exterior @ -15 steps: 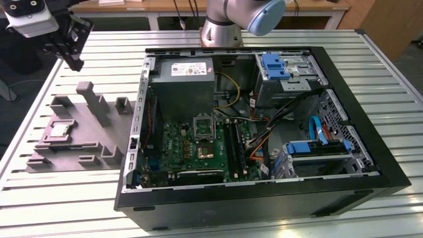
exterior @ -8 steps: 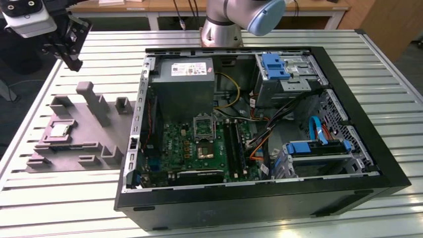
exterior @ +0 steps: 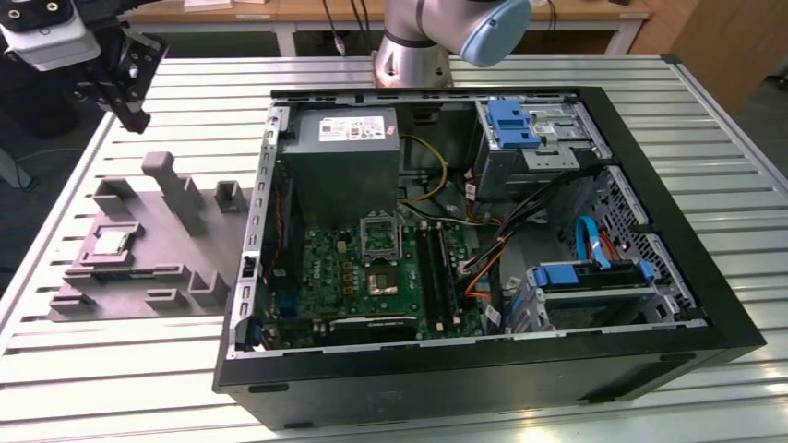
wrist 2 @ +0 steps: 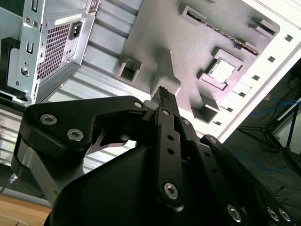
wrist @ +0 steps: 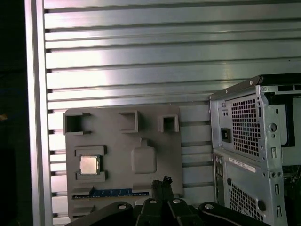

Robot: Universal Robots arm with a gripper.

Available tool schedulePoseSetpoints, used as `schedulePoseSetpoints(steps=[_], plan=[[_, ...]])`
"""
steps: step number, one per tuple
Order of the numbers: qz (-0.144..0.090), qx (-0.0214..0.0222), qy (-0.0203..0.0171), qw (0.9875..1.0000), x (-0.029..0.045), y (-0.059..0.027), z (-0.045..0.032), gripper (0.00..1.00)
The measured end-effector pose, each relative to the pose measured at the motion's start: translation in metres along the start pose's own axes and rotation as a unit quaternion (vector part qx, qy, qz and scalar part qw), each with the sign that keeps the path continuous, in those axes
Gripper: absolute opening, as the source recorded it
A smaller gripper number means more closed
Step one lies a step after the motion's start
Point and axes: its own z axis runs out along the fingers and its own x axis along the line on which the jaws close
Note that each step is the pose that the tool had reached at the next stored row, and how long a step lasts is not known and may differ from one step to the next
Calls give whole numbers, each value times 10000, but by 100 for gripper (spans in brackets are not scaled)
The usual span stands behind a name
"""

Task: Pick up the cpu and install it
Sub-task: 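Reach for the cpu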

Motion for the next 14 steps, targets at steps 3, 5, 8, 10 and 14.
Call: schedulePoseSetpoints(steps=[3, 5, 8, 10, 14], plan=[[0, 0, 0, 10000, 29, -2, 1, 11], [0, 0, 0, 10000, 51, -4, 3, 11], [0, 0, 0, 10000, 84, -7, 7, 11], [0, 0, 0, 10000, 106, -9, 10, 11], [0, 0, 0, 10000, 155, -13, 15, 11]])
